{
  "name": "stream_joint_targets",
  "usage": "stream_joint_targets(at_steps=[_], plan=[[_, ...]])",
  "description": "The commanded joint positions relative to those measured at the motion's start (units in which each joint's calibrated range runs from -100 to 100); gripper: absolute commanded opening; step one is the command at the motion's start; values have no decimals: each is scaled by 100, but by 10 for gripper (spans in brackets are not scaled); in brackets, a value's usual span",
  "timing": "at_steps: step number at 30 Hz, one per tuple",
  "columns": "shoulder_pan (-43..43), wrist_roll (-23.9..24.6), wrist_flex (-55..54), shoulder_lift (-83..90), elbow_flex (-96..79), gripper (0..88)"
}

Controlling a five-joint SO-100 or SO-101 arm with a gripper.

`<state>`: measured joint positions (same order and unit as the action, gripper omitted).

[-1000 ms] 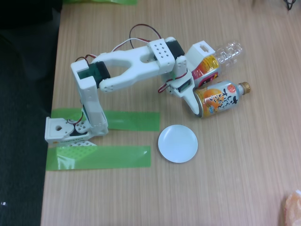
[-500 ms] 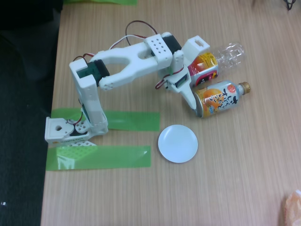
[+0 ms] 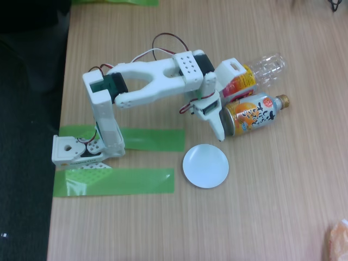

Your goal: Pick up the plastic bottle and stand it up on the white place

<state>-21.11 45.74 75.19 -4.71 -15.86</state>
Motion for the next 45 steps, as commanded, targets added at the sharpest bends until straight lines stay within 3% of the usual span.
stream_joint_targets(at_steps=[1, 8, 15, 24, 45], plan=[[-1, 26, 9, 56, 51, 474], [-89, 36, 9, 64, 106, 474], [-712, 36, 17, 64, 966, 474], [-1275, 36, 867, 56, 1582, 474], [-1230, 524, 627, -20, 1926, 473]])
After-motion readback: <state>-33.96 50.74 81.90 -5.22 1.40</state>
